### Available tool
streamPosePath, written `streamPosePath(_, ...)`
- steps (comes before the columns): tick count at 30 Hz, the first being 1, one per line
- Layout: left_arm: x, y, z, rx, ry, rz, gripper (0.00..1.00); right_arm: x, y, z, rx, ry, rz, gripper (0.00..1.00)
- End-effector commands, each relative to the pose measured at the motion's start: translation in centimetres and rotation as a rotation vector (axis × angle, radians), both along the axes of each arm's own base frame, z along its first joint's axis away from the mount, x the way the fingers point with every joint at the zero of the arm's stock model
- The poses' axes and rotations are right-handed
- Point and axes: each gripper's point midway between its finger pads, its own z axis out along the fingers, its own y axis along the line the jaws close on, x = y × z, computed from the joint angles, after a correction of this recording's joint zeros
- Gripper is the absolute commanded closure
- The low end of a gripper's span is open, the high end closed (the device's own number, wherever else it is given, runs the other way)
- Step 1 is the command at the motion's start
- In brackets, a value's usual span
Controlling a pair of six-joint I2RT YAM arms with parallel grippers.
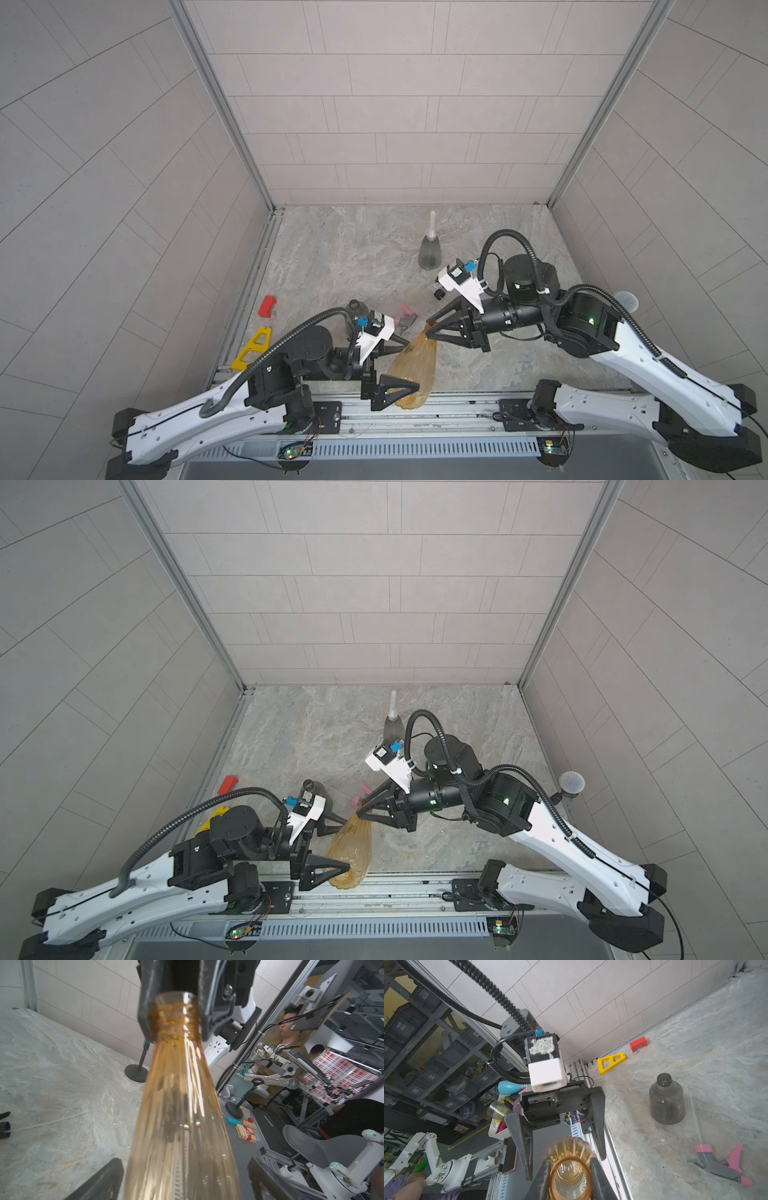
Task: Attach spray nozzles to spray bottles
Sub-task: Pick up the spray bottle from the center of the board.
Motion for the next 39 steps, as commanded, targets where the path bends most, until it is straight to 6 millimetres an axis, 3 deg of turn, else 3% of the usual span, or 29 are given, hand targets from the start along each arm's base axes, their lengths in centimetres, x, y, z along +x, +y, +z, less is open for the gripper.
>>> streamPosePath(1, -1.3, 0.3, 1.7, -0.069, -0.008, -0.070, 0.00, 0.1, 0.5, 3.8, 0.099, -0.094, 0.009, 1.00)
streamPosePath(9, -1.3, 0.5, 1.7, -0.073, -0.006, -0.063, 0.00, 0.7, 1.8, 6.3, 0.146, -0.160, 0.004, 1.00)
streamPosePath(16, 0.6, 1.5, 2.1, -0.104, -0.014, 0.069, 0.00, -0.4, 2.8, 7.6, 0.195, -0.195, 0.033, 1.00)
streamPosePath(27, -0.8, 1.5, 3.2, -0.179, 0.023, -0.012, 0.00, 0.0, 5.1, 10.1, 0.304, -0.235, 0.003, 1.00)
streamPosePath(33, -0.3, 1.9, 3.8, -0.221, 0.027, 0.024, 0.00, 0.2, 6.2, 11.2, 0.379, -0.238, -0.040, 1.00)
streamPosePath(39, 0.1, 2.9, 4.1, -0.254, 0.014, 0.070, 0.00, 0.8, 5.7, 12.1, 0.437, -0.265, -0.107, 1.00)
